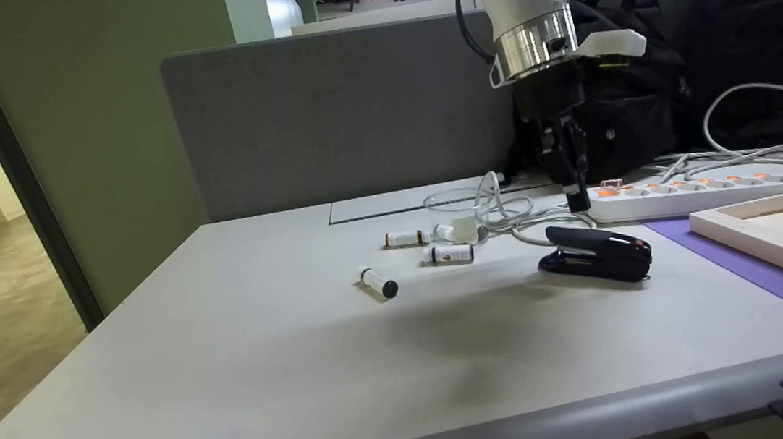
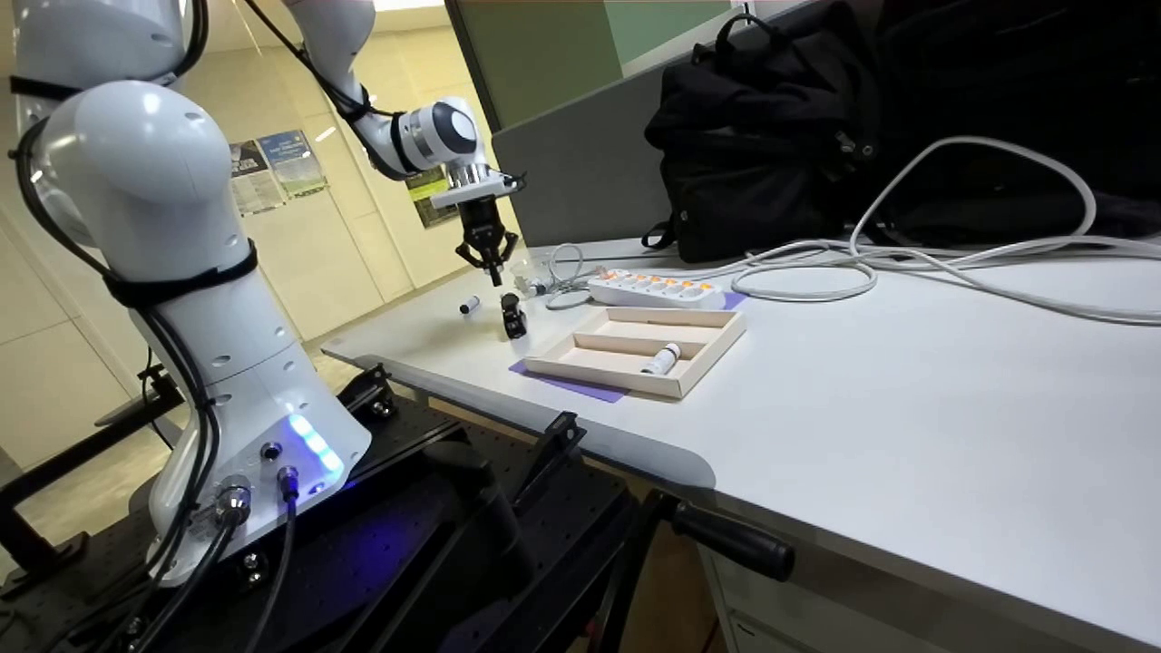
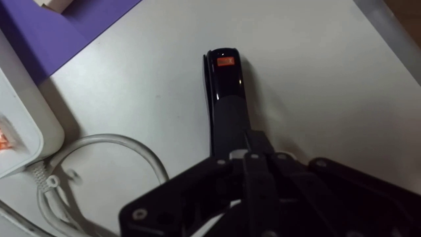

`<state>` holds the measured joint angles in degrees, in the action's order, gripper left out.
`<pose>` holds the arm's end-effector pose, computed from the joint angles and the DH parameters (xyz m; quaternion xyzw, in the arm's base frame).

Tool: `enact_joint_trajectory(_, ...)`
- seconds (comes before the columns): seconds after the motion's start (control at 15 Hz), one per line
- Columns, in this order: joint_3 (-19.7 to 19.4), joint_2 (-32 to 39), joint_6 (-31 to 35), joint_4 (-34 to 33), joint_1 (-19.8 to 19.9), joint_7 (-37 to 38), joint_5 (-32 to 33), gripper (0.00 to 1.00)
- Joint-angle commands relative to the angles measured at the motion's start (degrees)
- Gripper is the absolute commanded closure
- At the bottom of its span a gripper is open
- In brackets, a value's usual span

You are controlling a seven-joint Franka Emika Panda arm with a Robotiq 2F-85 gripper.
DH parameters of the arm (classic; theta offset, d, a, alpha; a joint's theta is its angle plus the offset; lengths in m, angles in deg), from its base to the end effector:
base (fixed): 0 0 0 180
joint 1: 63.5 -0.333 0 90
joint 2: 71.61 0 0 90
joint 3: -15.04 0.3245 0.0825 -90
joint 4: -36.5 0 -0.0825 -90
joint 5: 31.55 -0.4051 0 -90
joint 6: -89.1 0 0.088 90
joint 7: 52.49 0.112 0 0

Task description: Press down on the stapler

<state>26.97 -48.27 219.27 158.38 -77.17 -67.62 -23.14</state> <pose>0.5061 0.2409 0.1863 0.9112 0.3926 -0.1232 0.0193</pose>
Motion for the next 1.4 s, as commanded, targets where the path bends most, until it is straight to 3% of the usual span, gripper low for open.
enact_joint_trajectory(0.0, -0.41, 2.18, -2.95, -2.88, -0.96, 2.85, 1.92, 1.0)
enact_joint_trajectory(0.4, -0.6, 6.56, -4.95, -8.03, 0.16, -0.17, 2.06, 1.0)
enact_joint_trajectory(0.93, 0.85, 14.92, -20.22, -19.4, 2.32, -7.99, -2.07, 1.0)
enact_joint_trajectory(1.33, 0.73, 21.69, -29.74, -28.79, 1.53, -12.07, -0.12, 1.0)
